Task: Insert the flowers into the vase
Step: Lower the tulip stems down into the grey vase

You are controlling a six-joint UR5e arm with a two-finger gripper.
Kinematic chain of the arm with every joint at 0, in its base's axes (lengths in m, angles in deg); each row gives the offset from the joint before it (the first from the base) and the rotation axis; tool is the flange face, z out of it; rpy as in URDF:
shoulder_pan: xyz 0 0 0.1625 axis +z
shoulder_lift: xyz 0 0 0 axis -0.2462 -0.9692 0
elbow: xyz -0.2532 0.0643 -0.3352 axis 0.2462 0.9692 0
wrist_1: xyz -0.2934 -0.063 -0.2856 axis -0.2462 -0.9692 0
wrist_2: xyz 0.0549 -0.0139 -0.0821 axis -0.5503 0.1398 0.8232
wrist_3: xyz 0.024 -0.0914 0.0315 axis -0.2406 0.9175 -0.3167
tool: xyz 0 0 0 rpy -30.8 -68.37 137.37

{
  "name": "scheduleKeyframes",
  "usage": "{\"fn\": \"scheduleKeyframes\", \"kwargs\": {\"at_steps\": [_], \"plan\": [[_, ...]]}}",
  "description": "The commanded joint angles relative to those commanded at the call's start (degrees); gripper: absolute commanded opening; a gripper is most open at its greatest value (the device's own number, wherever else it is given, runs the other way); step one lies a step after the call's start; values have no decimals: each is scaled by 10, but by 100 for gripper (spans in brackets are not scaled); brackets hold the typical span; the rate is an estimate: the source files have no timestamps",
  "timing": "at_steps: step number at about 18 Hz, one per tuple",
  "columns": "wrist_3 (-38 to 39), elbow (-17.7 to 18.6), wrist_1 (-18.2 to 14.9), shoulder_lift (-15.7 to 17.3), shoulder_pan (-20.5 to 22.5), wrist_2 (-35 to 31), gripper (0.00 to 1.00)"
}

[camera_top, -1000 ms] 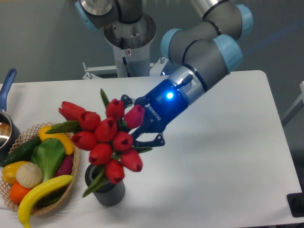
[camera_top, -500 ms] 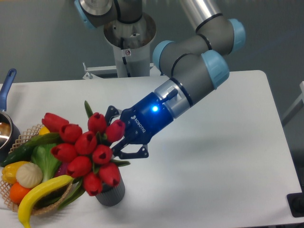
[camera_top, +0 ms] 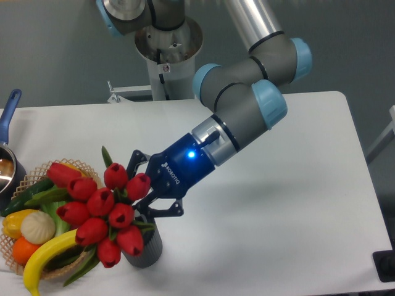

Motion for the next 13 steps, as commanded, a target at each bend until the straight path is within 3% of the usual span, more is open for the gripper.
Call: {"fn": "scheduleKeyframes", "kwargs": {"at_steps": [5,13], "plan": [[-76,46,0,5,-7,-3,4],[-149,84,0,2,-7,-28,11]]}}
